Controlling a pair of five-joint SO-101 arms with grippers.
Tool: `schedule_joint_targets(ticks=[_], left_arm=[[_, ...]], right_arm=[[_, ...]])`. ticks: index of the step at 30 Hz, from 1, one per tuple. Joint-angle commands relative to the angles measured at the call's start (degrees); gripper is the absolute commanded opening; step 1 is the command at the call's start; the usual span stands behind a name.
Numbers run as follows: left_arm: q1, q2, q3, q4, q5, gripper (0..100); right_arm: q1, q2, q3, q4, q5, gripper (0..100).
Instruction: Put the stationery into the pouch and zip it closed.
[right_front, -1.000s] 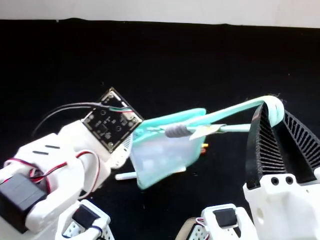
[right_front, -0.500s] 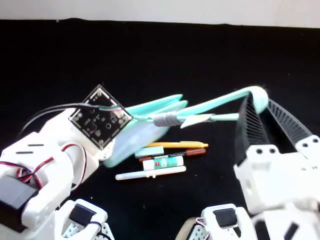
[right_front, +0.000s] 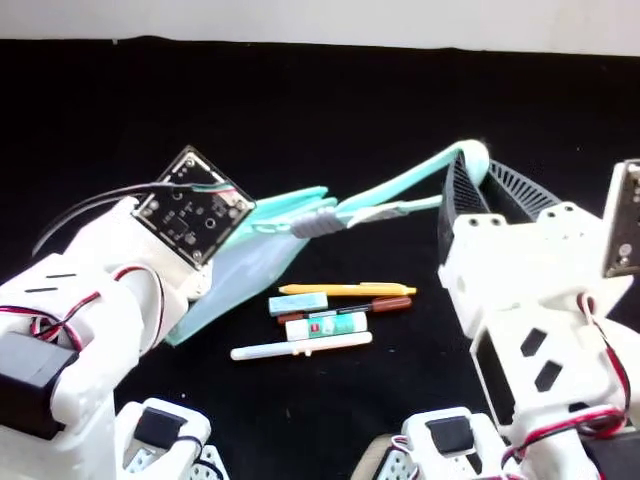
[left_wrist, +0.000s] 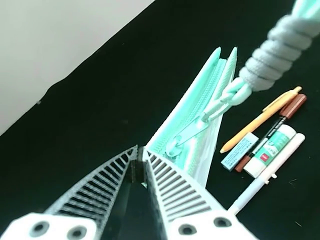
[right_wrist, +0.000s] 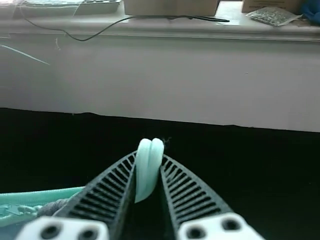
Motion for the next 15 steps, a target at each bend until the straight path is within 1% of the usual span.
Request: schedule_joint_targets(ticks=[1,5,8,11,14,15], left_arm=[[-2.86,-0.84,1.27,-0.62,-0.26,1],[-7.52,-1.01,5.32,0.53,0.00,1],[-10.59,-1.63,6.20,0.53,4.57,1],[-10.77,-4.62,7.43,0.53,7.91,1],[-10.77,-8.75,10.59,0.53,8.00,2],[-10.77,-10.15,11.91,0.53,8.00,3]], right_arm=[[-4.97,-0.31,0.22,-1.54,-0.44,0.7],[-8.04,-0.31,0.40,-2.24,-0.44,0.7],[-9.54,0.13,0.40,-2.24,-0.44,0.7],[-10.07,0.13,0.48,-2.42,-0.44,0.7],[-10.51,0.13,0.48,-2.59,-0.44,0.7],[-10.51,0.13,0.48,-2.59,-0.44,0.7]])
